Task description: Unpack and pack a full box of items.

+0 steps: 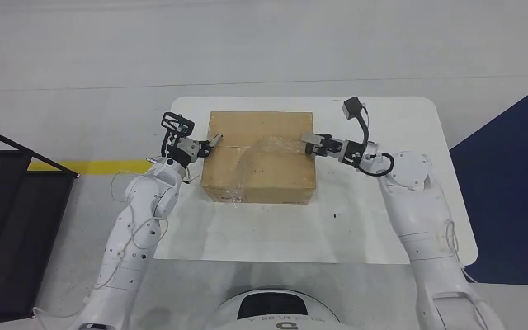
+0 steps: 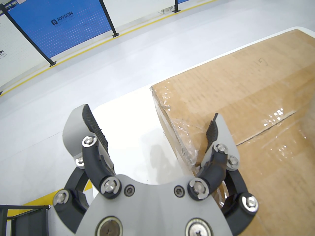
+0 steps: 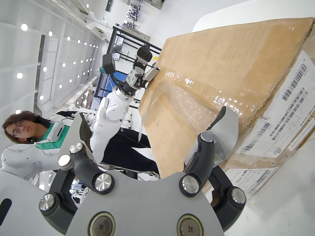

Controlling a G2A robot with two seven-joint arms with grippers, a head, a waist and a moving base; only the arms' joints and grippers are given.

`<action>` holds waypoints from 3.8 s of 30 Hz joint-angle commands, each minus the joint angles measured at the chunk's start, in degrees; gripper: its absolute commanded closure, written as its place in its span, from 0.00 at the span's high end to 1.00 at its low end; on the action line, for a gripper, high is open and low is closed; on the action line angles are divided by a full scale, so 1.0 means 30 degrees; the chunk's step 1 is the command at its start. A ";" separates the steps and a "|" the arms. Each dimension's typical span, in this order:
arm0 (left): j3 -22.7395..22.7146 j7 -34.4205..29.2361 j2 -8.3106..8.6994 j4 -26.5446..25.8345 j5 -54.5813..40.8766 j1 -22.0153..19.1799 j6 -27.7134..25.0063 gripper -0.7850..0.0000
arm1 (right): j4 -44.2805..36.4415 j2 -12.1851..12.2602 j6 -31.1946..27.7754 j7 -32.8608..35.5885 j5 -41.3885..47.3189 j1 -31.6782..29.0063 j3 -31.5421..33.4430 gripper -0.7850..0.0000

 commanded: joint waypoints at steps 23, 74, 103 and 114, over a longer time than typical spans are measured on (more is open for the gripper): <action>-0.0020 0.0042 -0.0007 -0.0071 -0.0162 0.0106 0.0139 1.00 | 0.0917 -0.0034 0.1432 -0.0542 0.0504 0.0603 -0.1184 1.00; -0.0176 -0.0528 0.0283 0.1062 -0.0874 0.0170 -0.0397 1.00 | 0.3258 -0.1252 0.5283 -0.2608 0.0718 0.5121 -0.7867 1.00; 0.0938 -0.0178 0.0239 0.0253 -0.0659 0.0467 -0.0286 1.00 | 0.4633 -0.2142 0.5866 -0.3452 0.1468 0.6598 -0.9823 1.00; -0.0755 0.0312 0.0450 0.0517 -0.1925 0.0961 -0.0062 1.00 | 0.5120 -0.2467 0.5537 -0.3447 0.1830 0.7116 -1.0270 1.00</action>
